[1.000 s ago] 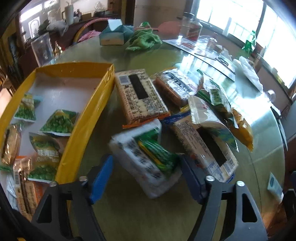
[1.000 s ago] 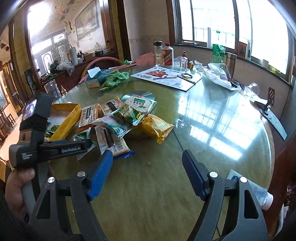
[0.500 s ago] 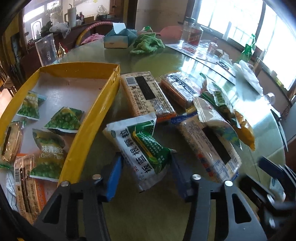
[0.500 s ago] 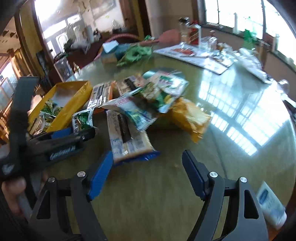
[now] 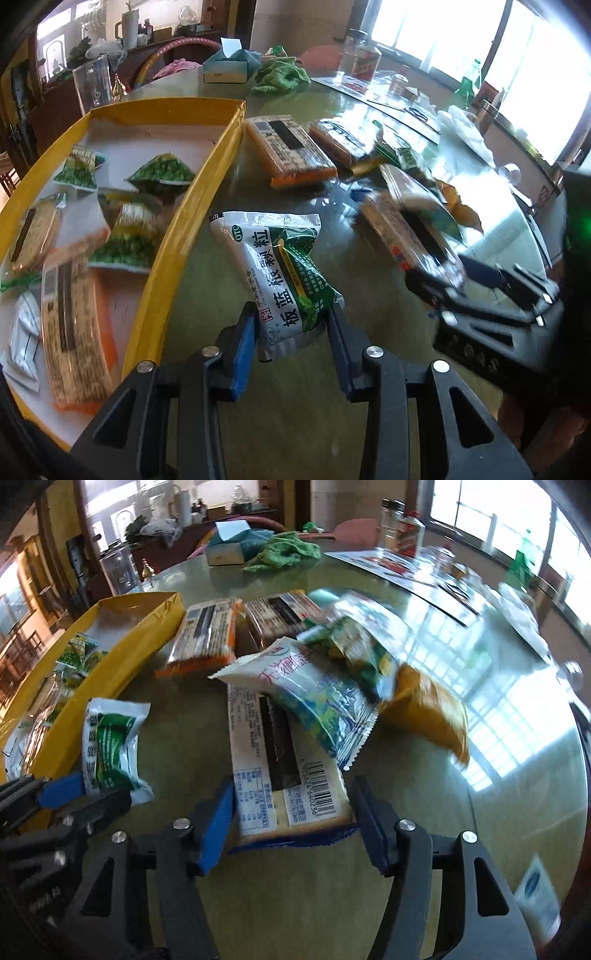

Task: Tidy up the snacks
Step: 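Grasp the white cracker box with the right tool while the left tool grasps the granule pack, then lift the white cracker box with the right tool while the left tool lifts the granule pack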

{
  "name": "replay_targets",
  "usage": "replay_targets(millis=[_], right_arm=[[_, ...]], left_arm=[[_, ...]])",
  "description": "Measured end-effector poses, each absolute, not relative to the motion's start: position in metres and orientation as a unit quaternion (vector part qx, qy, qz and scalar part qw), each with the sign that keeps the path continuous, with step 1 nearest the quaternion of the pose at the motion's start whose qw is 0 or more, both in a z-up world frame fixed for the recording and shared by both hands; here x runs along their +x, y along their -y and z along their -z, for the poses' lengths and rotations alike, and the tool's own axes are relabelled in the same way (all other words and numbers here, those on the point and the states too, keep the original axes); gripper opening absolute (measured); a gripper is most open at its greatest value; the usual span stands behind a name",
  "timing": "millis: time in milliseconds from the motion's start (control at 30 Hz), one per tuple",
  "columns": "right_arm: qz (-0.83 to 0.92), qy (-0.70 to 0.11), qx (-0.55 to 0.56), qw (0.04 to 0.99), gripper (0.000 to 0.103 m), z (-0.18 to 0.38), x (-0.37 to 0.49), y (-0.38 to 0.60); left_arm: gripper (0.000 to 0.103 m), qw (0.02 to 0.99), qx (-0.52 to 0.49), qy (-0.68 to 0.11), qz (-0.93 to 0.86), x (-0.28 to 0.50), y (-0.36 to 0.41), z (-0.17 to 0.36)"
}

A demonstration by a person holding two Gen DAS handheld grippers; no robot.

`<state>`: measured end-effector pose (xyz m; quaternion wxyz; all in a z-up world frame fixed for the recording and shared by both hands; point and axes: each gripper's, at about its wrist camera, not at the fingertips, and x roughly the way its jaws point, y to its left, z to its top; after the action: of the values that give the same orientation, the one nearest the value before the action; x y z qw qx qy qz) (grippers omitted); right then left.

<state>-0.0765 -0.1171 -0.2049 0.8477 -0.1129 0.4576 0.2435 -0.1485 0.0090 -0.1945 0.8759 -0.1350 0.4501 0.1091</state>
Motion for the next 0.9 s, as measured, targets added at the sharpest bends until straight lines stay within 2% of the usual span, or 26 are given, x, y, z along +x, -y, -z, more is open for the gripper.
replay_targets(millis=[233, 500, 900], right_arm=[[-0.185, -0.461, -0.11, 0.861, 0.062, 0.204, -0.14, 0.154], [-0.174, -0.46, -0.106, 0.864, 0.061, 0.203, -0.168, 0.17], [-0.225, -0.474, -0.072, 0.848, 0.058, 0.201, -0.178, 0.172]], left_arm=[[0.037, 0.879, -0.106, -0.457, -0.089, -0.162, 0.012, 0.196], [0.038, 0.875, -0.098, -0.465, -0.093, -0.166, 0.016, 0.195], [0.054, 0.87, -0.117, -0.468, -0.098, -0.166, 0.011, 0.192]])
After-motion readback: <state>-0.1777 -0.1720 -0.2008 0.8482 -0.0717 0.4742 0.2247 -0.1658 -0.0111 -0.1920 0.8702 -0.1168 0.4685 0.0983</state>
